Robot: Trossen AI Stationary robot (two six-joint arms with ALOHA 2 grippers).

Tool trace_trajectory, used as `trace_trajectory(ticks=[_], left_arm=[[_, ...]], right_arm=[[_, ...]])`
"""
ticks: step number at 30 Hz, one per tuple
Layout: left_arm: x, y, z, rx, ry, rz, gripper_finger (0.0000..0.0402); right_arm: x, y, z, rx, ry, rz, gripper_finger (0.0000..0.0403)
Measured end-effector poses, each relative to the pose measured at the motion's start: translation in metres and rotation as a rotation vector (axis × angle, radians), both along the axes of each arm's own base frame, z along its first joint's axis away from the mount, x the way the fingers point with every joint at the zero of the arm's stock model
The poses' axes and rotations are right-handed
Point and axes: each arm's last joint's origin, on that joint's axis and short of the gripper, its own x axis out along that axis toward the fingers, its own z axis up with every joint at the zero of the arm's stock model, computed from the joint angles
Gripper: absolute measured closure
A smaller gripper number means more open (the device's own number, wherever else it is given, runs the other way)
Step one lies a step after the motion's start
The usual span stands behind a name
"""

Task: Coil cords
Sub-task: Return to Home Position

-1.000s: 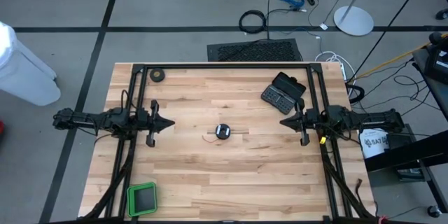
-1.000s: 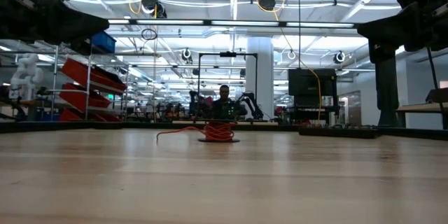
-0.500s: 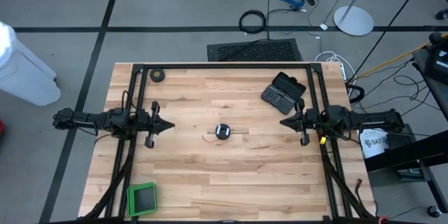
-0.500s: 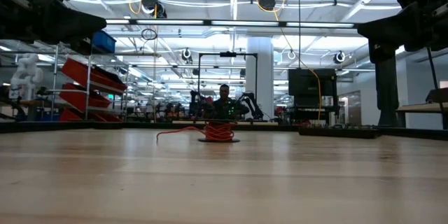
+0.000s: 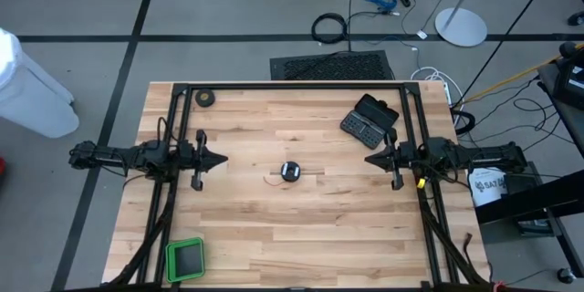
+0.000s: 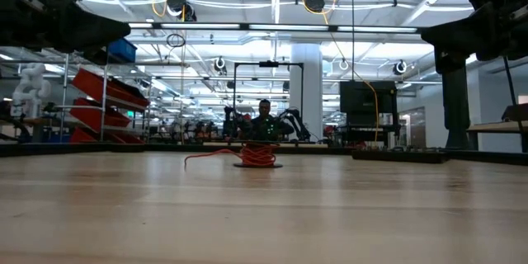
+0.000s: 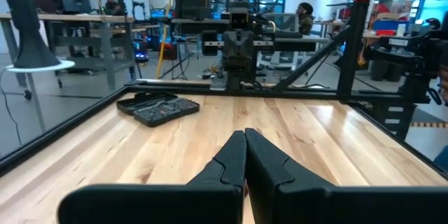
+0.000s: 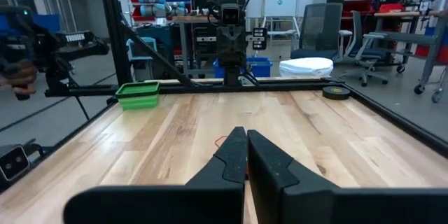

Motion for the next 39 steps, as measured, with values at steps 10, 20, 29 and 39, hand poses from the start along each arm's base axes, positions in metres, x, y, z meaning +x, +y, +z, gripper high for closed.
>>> trace_trajectory(ticks=[10,20,29,39], left_arm=[[0.0000,0.0001,0.0000,0.002,0.000,0.002,0.0393],[0.0000,0.0000,0.0001,0.001,-0.001,0.002,0.0393],[0.0000,0.0000,0.0001,0.001,-0.001,0.001,0.0393],[0.0000,0.0000,0.0001,0.001,-0.001,0.001,0.0393]], right_arm=[[0.0000,-0.0001,0.0001,-0.047,-0.001,-0.004,0.0403],[0.0000,-0.0002,0.0003,-0.043,-0.003,-0.007,0.0403],[0.0000,-0.0002,0.0004,-0.043,-0.005,-0.007,0.0403],[0.0000,-0.0002,0.0005,-0.043,-0.005,-0.006,0.0403]])
